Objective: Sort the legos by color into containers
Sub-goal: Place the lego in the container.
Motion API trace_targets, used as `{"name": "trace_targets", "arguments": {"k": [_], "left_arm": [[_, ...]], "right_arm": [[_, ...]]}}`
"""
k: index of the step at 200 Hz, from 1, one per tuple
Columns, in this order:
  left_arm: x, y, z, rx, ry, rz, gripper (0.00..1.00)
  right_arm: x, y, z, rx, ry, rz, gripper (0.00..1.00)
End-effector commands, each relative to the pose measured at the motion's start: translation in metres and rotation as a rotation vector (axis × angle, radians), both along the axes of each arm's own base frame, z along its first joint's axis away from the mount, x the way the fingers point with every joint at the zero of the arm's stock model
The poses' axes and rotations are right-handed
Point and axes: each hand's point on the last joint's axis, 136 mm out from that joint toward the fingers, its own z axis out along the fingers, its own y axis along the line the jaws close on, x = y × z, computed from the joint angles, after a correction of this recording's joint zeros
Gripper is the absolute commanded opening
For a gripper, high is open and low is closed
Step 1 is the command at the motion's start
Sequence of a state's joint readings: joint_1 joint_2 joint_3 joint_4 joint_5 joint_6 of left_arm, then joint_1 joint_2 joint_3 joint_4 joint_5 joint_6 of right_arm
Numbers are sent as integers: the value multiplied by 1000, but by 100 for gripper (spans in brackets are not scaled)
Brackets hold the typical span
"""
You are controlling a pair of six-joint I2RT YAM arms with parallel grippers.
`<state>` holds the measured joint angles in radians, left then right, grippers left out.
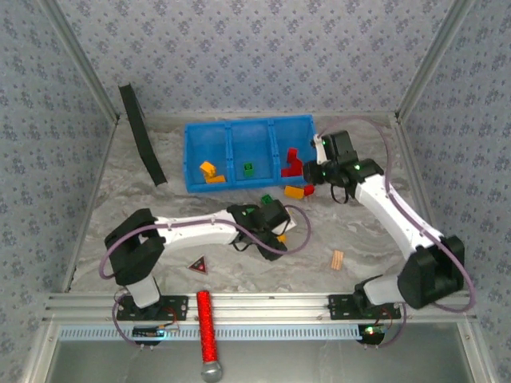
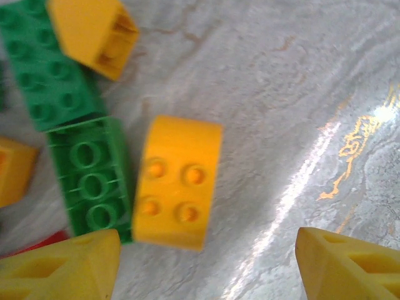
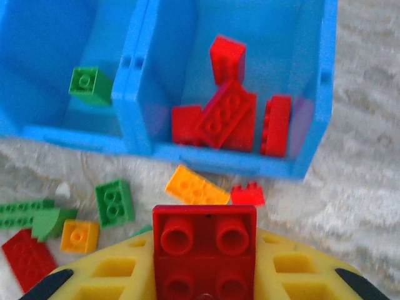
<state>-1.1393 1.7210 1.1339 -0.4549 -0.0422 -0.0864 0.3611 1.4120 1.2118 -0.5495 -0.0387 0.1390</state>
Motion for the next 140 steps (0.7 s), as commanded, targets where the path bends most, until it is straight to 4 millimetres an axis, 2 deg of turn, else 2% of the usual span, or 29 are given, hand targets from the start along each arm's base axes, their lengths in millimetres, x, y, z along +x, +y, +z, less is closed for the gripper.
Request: {"name": "trace_targets", "arguments": {"k": [1, 39, 63, 101, 140], "left_arm": [[1, -11, -2, -26, -38, -21, 74], [6, -18, -9, -6, -70, -10, 74], [9, -23, -14, 18, -80, -6, 74], [23, -20, -14, 63, -153, 32, 74], [31, -16, -12, 86, -206, 56, 74]], "right_arm": [[32, 6, 8, -8, -53, 38, 33], [70, 10, -14, -34, -29, 56, 33], [87, 17, -31, -39, 2, 79, 34], [104, 26, -58, -46, 52, 109, 38], [112, 30, -83, -62, 107, 128, 43]]}}
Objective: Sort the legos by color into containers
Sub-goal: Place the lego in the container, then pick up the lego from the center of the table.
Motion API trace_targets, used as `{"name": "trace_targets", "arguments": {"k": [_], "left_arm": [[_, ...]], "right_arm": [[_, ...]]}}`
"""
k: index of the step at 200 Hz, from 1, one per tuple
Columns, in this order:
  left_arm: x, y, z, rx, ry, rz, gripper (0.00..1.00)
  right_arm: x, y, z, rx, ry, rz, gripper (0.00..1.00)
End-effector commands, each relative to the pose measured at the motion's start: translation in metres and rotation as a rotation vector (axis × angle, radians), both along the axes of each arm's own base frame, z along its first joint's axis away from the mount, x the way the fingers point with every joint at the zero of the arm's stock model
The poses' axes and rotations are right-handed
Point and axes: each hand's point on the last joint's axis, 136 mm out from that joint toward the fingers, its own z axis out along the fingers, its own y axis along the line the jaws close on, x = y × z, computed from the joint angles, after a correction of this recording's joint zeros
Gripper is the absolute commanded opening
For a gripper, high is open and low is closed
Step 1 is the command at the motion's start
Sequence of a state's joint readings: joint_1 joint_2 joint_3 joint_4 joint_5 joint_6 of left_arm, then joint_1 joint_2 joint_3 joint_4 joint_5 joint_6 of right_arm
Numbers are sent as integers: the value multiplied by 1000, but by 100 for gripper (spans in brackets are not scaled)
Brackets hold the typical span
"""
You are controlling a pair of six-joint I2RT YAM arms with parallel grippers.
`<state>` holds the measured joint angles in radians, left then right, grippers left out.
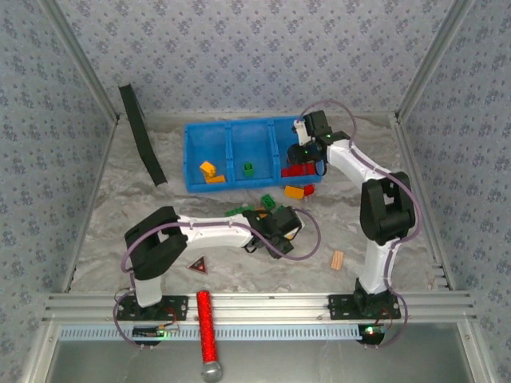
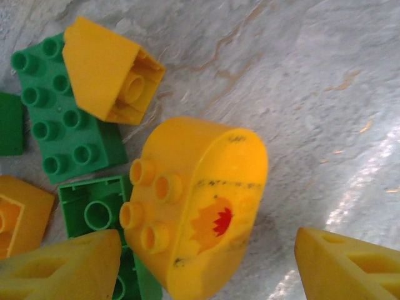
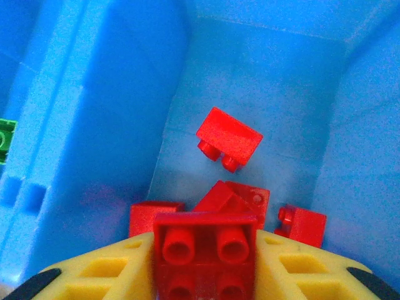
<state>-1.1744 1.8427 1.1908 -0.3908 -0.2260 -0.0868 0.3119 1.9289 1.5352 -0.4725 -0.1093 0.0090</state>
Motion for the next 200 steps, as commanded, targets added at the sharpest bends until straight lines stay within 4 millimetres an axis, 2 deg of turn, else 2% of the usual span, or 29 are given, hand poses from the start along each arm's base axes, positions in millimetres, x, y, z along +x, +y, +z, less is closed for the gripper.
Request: {"name": "trace_targets", "arguments": {"k": [1, 38, 61, 96, 147, 200], "left_arm": [[7, -1, 6, 17, -55, 11, 74], [10, -5, 4, 25, -70, -1, 75], [9, -10, 1, 20, -61, -9, 75], [11, -15, -1, 17, -68, -16, 75], [19, -20, -4, 31, -96, -6, 74], [22, -18, -15, 64, -101, 17, 69]], "right_arm": [[6, 4, -5, -2, 19, 31, 44], [9, 4, -14, -12, 37, 38, 51], [10, 5, -13, -16, 40, 44, 55], [10, 4, -7, -28, 35, 47, 57], [2, -2, 8, -37, 22, 47, 57], [-14, -14, 34, -28, -15, 10, 58]]}}
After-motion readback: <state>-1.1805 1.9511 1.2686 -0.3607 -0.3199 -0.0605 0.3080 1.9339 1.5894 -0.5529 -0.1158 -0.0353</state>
